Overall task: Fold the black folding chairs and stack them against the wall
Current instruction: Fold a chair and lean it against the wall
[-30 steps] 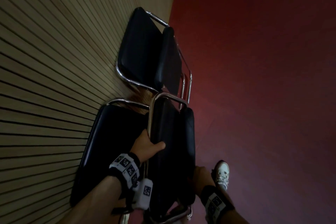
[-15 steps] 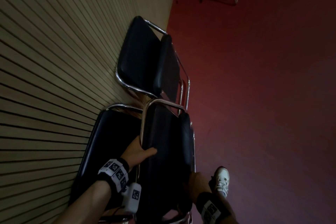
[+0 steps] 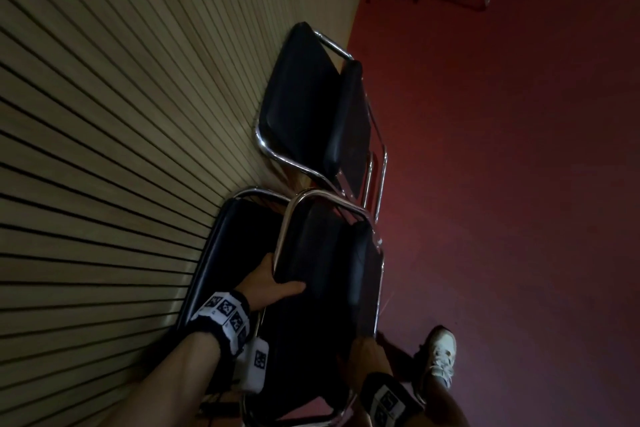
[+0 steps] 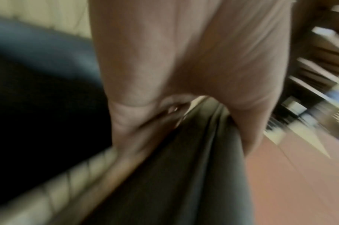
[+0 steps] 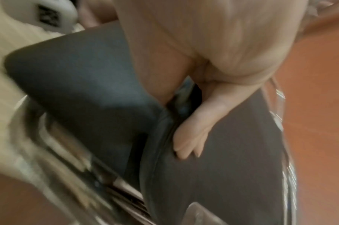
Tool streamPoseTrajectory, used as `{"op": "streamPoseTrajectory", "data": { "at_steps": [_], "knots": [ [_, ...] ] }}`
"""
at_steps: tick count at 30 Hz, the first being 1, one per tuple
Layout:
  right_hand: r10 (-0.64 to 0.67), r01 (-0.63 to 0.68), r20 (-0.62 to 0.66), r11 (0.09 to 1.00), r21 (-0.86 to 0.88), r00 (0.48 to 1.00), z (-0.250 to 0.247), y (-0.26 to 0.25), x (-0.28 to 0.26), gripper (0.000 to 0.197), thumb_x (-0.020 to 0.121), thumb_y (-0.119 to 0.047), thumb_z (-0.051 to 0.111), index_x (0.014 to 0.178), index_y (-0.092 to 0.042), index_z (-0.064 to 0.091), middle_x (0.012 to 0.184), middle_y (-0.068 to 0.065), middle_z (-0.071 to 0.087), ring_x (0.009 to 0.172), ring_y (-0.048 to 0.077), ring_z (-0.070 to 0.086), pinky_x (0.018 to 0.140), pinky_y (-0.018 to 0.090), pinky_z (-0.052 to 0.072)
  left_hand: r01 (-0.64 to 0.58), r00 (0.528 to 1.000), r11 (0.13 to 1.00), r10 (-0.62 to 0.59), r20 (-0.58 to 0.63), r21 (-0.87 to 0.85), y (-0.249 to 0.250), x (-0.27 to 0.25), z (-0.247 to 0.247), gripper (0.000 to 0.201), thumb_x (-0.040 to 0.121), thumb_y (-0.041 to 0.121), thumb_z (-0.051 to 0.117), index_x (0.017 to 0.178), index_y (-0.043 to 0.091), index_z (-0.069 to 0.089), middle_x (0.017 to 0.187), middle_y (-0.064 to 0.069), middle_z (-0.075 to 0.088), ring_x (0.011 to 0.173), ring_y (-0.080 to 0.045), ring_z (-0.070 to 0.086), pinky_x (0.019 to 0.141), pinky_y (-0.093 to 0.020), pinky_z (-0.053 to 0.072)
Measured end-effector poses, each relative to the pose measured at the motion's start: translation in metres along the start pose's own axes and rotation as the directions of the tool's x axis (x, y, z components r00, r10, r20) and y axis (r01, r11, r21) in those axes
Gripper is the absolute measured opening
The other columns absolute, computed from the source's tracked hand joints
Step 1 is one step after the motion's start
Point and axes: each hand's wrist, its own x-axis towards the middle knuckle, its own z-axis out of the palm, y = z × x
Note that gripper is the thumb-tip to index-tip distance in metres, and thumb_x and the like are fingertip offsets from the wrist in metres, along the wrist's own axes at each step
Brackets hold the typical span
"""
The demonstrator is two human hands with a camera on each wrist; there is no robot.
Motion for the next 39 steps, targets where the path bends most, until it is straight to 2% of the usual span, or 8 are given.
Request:
{"op": "streamPoseTrajectory", "data": {
  "at_steps": [3, 7, 14, 18, 28, 33, 36, 39],
  "knots": [
    [0.007, -0.008, 0.014, 0.999, 0.047, 1.000, -0.004, 0.001, 0.004, 0.064, 0.092, -0.059, 0.055, 0.133, -0.011, 0.056, 0.133, 0.009, 0.062, 0.123, 0.026, 0.061, 0.097, 0.031, 0.051, -0.034, 0.999, 0.991, 0.030, -0.030, -0.133, -0.007, 0.001, -0.001, 0.093, 0.065, 0.041, 0.091, 0.141, 0.036, 0.037, 0.128, 0.004, 0.061, 0.113, -0.015, 0.062, 0.102, -0.042, 0.051],
    [0.037, -0.034, 0.064, 0.999, -0.039, 0.997, -0.010, 0.002, 0.010, 0.078, 0.088, -0.077, 0.043, 0.136, -0.017, 0.056, 0.137, 0.007, 0.060, 0.126, 0.027, 0.060, 0.100, 0.033, 0.050, -0.080, 0.994, 0.985, 0.068, -0.083, -0.153, -0.009, 0.001, 0.002, 0.075, 0.074, 0.029, 0.087, 0.133, 0.039, 0.043, 0.121, 0.009, 0.064, 0.110, -0.013, 0.063, 0.101, -0.040, 0.051],
    [0.012, -0.012, 0.072, 1.000, 0.006, 0.997, -0.009, 0.011, 0.011, 0.062, 0.099, -0.055, 0.047, 0.139, -0.008, 0.052, 0.140, 0.013, 0.058, 0.129, 0.029, 0.058, 0.103, 0.031, 0.048, -0.064, 0.997, 0.974, 0.053, -0.058, -0.219, -0.009, 0.001, 0.008, 0.071, 0.070, 0.016, 0.085, 0.131, 0.031, 0.053, 0.115, 0.002, 0.070, 0.106, -0.017, 0.067, 0.098, -0.044, 0.054],
    [0.034, -0.036, 0.058, 0.999, 0.029, 0.998, -0.010, 0.027, 0.004, 0.059, 0.100, -0.052, 0.047, 0.139, -0.007, 0.052, 0.138, 0.013, 0.061, 0.127, 0.028, 0.059, 0.101, 0.031, 0.048, -0.072, 0.997, 0.967, 0.069, -0.020, -0.244, -0.008, -0.001, 0.021, 0.079, 0.056, 0.026, 0.087, 0.128, 0.034, 0.056, 0.113, 0.002, 0.073, 0.106, -0.017, 0.069, 0.096, -0.045, 0.056],
    [0.046, -0.048, 0.071, 0.999, 0.022, 0.996, 0.005, 0.030, -0.004, 0.057, 0.102, -0.049, 0.044, 0.138, -0.005, 0.051, 0.138, 0.016, 0.059, 0.127, 0.031, 0.058, 0.099, 0.032, 0.048, -0.047, 0.999, 0.959, 0.048, -0.003, -0.280, -0.022, -0.003, 0.027, 0.082, 0.054, 0.025, 0.088, 0.129, 0.032, 0.057, 0.114, 0.001, 0.074, 0.107, -0.018, 0.070, 0.098, -0.046, 0.055],
    [-0.005, 0.009, 0.081, 0.999, -0.037, 0.997, 0.016, 0.019, 0.015, 0.061, 0.102, -0.055, 0.039, 0.134, -0.006, 0.055, 0.137, 0.017, 0.058, 0.126, 0.032, 0.058, 0.100, 0.034, 0.047, -0.059, 0.997, 0.997, 0.056, -0.055, -0.040, -0.018, 0.006, 0.012, 0.067, 0.063, 0.039, 0.091, 0.122, 0.029, 0.061, 0.114, 0.007, 0.071, 0.104, -0.013, 0.068, 0.097, -0.036, 0.054],
    [0.010, -0.005, 0.097, 0.999, -0.051, 0.995, 0.019, 0.016, 0.022, 0.065, 0.100, -0.059, 0.038, 0.133, -0.006, 0.057, 0.138, 0.017, 0.058, 0.127, 0.032, 0.057, 0.101, 0.034, 0.048, -0.070, 0.993, 0.968, 0.091, -0.078, 0.241, -0.009, 0.007, 0.005, 0.082, 0.059, 0.067, 0.080, 0.126, 0.026, 0.059, 0.118, 0.008, 0.068, 0.106, -0.010, 0.065, 0.090, -0.027, 0.053],
    [0.032, -0.030, 0.127, 0.999, -0.018, 0.991, 0.019, 0.013, 0.022, 0.071, 0.100, -0.064, 0.036, 0.133, -0.006, 0.059, 0.138, 0.018, 0.059, 0.128, 0.031, 0.057, 0.103, 0.033, 0.047, -0.058, 0.987, 0.961, 0.095, -0.127, 0.270, -0.009, 0.004, 0.007, 0.093, 0.060, 0.073, 0.075, 0.133, 0.020, 0.052, 0.127, 0.004, 0.064, 0.112, -0.014, 0.063, 0.094, -0.028, 0.052]
  ]
}}
